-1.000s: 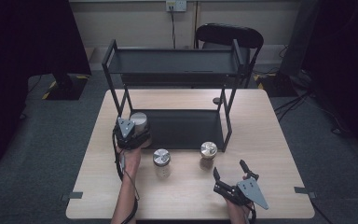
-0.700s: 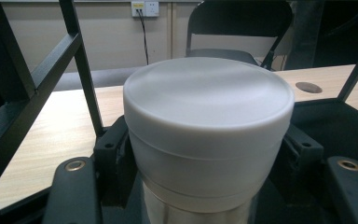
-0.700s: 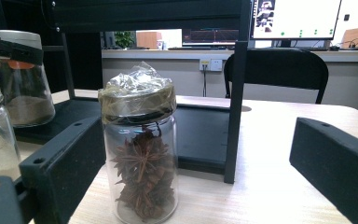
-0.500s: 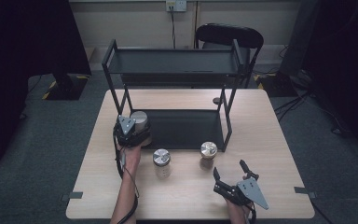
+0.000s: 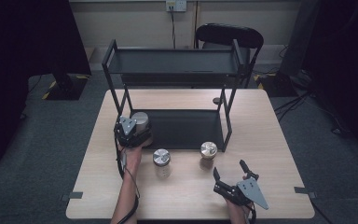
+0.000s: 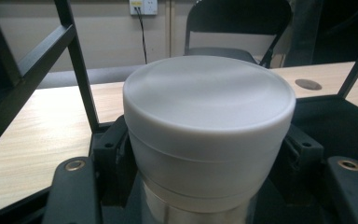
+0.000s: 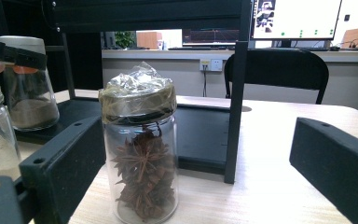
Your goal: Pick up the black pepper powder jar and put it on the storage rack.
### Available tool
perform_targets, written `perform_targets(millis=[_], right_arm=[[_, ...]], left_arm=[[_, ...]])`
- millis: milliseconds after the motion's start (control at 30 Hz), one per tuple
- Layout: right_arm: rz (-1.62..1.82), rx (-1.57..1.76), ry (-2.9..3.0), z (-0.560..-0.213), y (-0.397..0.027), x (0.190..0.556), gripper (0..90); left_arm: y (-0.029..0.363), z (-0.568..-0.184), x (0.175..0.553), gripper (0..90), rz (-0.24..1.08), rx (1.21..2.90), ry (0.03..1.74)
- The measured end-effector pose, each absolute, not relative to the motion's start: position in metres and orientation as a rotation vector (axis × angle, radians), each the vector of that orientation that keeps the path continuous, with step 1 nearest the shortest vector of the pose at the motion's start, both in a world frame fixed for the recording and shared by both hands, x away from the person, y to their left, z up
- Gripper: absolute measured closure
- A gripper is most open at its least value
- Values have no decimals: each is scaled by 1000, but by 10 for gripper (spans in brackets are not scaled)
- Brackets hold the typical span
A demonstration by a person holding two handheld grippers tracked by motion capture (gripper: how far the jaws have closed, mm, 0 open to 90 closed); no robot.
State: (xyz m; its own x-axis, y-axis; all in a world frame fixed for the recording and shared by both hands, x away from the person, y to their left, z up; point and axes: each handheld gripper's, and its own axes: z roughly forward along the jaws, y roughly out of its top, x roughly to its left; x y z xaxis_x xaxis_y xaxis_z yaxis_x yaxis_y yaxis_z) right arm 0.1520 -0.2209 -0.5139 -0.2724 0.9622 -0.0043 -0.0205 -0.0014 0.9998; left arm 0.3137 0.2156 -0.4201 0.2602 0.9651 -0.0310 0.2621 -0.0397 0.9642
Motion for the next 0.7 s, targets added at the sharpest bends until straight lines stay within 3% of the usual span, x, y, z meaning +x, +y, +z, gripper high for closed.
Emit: perform_targets(millis=[700], right_arm=[[1419, 1050, 1393, -514, -221, 152, 25]], left_arm=[[212, -421, 315, 334, 867, 1539, 1197]])
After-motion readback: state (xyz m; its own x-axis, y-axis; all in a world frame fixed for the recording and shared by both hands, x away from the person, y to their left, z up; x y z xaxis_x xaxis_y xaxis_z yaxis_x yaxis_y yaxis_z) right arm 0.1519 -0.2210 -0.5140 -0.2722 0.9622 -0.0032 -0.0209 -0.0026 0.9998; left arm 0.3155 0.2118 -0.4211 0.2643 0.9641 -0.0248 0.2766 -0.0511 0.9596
